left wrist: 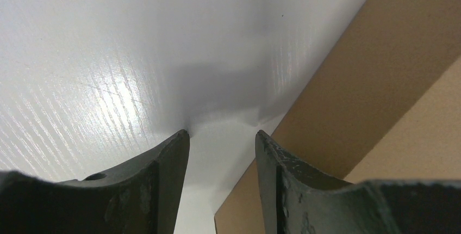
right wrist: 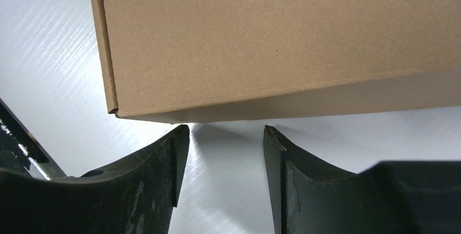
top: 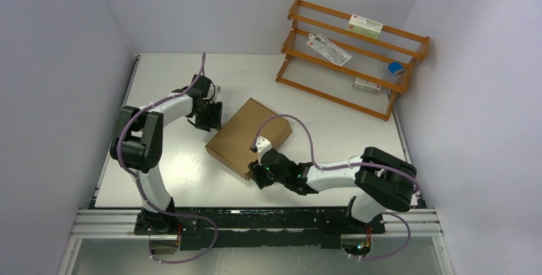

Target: Fold the paper box

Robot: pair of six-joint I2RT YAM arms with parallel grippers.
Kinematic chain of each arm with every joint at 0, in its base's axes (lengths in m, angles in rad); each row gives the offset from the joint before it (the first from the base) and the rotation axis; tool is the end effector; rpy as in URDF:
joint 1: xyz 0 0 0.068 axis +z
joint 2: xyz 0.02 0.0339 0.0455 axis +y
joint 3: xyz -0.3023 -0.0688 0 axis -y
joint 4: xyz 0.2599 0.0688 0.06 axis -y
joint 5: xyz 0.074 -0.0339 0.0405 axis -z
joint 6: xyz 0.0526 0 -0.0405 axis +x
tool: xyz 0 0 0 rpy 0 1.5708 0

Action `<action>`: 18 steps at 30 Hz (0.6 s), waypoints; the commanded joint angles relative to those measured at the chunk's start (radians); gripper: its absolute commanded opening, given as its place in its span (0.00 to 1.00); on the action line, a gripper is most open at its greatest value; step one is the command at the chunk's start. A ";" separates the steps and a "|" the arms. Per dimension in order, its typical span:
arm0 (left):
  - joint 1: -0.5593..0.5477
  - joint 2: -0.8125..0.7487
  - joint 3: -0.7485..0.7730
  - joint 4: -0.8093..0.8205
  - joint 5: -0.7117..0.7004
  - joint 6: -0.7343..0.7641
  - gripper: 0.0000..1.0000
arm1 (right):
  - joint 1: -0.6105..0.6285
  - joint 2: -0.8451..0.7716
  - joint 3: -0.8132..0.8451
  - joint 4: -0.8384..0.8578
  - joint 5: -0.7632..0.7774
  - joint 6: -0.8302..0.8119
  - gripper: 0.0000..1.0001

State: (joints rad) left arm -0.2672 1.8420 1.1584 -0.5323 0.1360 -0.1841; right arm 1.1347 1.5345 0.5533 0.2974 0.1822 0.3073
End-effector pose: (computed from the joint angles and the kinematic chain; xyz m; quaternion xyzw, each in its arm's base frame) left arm 0.3687 -0.1083 0.1689 0.0528 0.9807 -0.1046 0.1567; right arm 0.1357 0.2687 0.1535 -0.3259 0.8393 0.2204 0.3752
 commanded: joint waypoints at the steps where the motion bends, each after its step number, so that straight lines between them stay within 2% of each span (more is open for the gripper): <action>1: -0.004 0.046 -0.052 -0.127 0.007 0.000 0.55 | 0.006 0.000 0.005 0.006 -0.025 -0.013 0.57; 11: -0.035 0.043 -0.116 -0.107 0.085 -0.004 0.54 | 0.007 0.092 0.045 0.179 0.016 0.105 0.55; 18: -0.106 -0.018 -0.210 -0.046 0.134 -0.065 0.53 | -0.002 0.089 0.092 0.140 0.188 0.302 0.57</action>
State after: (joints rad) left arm -0.2810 1.8057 1.0889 -0.4480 0.1383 -0.2123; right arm 1.1645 1.6062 0.5903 0.3828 0.1692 0.4538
